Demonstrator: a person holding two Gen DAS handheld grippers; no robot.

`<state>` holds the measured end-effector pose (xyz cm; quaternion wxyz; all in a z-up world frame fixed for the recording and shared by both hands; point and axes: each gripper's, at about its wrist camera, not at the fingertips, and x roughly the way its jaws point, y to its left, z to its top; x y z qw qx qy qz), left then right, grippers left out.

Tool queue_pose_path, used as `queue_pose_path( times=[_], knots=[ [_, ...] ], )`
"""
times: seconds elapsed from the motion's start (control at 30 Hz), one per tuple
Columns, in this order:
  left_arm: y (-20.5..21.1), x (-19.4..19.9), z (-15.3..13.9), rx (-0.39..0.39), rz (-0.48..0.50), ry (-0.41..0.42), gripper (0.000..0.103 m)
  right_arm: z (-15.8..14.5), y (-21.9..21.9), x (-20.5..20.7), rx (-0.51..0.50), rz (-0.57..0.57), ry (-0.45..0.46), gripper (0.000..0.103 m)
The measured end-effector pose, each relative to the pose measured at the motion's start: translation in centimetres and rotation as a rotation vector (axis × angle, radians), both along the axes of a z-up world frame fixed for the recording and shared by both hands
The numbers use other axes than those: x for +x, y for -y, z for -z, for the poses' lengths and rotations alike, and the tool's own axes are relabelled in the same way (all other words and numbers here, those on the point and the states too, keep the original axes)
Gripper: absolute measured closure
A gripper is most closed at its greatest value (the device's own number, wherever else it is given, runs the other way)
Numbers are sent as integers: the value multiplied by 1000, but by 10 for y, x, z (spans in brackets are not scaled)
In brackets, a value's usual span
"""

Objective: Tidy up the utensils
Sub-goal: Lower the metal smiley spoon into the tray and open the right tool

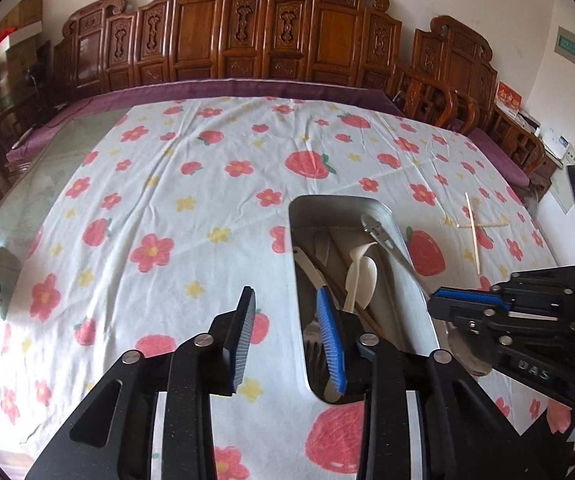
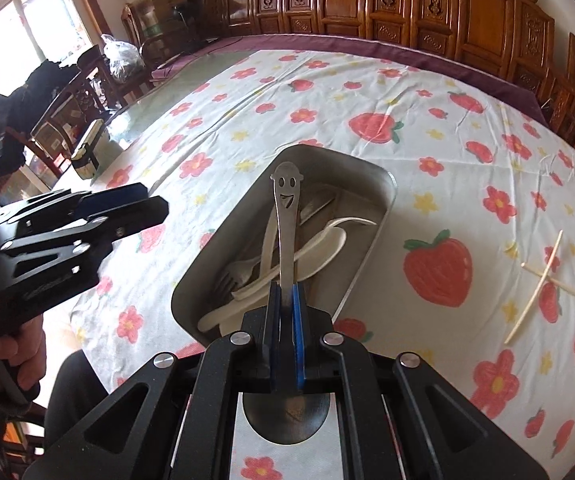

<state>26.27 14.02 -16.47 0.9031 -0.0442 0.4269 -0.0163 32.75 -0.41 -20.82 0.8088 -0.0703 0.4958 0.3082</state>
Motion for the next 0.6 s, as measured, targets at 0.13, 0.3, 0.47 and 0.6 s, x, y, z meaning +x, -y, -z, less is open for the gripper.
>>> queue_pose_path(
  times=[0.13,0.3,0.47,0.6],
  knots=[
    [-13,-8,-6,-2,-25,23,67,8,-13,8,18,17,-33,96],
    [-27,-13,-9,-2,-44,33,67,21,-27,19,21,43,-76,96],
    [-37,-15,-8,-1,-57,34,67,35,-39,31,-31,70,-78,96],
    [-40,-16,-5,-3,-58,32,67,46,-41,43,-107,109,-71,96]
  ],
)
